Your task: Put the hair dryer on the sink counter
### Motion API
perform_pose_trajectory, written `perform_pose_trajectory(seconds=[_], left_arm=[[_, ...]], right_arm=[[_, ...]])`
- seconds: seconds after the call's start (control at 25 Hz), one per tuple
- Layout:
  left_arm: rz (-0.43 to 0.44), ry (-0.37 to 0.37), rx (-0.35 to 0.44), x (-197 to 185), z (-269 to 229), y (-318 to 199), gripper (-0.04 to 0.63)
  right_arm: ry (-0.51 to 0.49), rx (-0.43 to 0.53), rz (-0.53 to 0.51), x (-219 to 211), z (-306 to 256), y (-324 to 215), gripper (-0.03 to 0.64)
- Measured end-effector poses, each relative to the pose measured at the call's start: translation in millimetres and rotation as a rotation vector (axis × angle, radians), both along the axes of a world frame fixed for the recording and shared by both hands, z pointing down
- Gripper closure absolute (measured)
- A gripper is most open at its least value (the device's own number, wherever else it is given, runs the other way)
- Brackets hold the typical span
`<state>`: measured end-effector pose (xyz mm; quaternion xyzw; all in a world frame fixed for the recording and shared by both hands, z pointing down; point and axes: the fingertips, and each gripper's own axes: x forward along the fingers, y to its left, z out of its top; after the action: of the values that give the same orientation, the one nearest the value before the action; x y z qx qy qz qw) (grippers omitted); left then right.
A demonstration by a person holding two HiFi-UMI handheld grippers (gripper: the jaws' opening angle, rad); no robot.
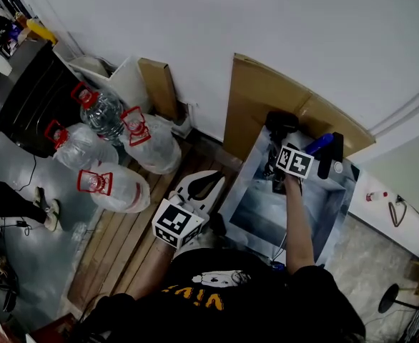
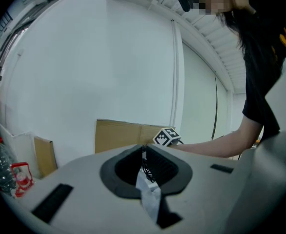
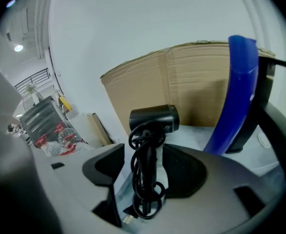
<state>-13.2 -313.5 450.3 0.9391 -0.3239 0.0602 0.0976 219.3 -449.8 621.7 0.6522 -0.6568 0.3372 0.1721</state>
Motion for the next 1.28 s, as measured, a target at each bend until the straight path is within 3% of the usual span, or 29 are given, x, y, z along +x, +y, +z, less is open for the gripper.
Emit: perform_pose_trajectory(seconds=[0.52,0.92,1.28], left_arm=[[0.093,0.021,-0.007,10.8,2.4,12.2,0.566],[0.155,0.037,-0.017,35.4,7.2,28.0,0.566],[0.179,0.025,0.015,66.0,-7.1,74.5,0.566]], right_arm=[[-0.026,0.251,-0.173,-43.8,-81.2,64.1,0.431],[-0.060,0.300,-0.288,-72.5,-113.3,153.3,0.453],[-0.079,0.312,-0.345,-68.9,-126.3,226.7,0.459]])
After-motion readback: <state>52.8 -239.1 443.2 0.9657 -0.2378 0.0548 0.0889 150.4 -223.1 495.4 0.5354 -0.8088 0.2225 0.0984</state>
